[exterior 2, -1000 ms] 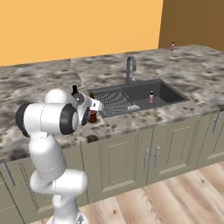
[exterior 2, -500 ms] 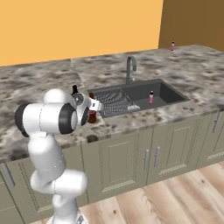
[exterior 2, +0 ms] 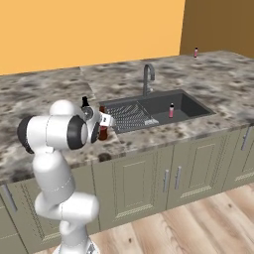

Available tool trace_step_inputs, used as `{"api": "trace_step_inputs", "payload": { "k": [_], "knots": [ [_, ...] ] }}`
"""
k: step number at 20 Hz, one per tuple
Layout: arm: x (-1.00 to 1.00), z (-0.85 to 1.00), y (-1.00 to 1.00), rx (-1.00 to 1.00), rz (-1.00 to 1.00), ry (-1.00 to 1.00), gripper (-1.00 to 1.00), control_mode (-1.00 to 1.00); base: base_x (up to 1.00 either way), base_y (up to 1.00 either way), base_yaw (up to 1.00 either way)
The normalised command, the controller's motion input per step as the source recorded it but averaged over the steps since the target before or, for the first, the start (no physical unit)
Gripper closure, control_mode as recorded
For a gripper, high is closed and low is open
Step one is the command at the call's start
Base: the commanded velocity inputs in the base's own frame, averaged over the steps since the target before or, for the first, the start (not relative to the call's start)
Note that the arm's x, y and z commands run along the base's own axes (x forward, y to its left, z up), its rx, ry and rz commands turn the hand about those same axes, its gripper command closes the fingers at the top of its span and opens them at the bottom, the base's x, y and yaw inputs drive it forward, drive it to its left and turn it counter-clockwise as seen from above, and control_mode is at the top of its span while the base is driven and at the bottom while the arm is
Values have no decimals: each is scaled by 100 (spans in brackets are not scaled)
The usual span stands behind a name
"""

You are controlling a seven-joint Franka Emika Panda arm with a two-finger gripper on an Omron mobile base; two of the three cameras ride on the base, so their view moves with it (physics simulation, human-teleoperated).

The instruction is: Place the large bottle from the dining counter next to the other large bottle outside the sink, and place the small bottle from the dining counter next to the other small bottle inside the sink.

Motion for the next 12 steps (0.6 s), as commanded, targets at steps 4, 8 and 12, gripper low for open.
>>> {"api": "trace_step_inputs", "payload": {
  "k": [4, 8, 12],
  "knots": [
    [13, -9, 17, 0, 0, 0, 100, -100, 0, 0, 0],
    [4, -23, 22, 0, 0, 0, 100, -100, 0, 0, 0],
    [0, -22, 20, 0, 0, 0, 100, -100, 0, 0, 0]
  ]
}}
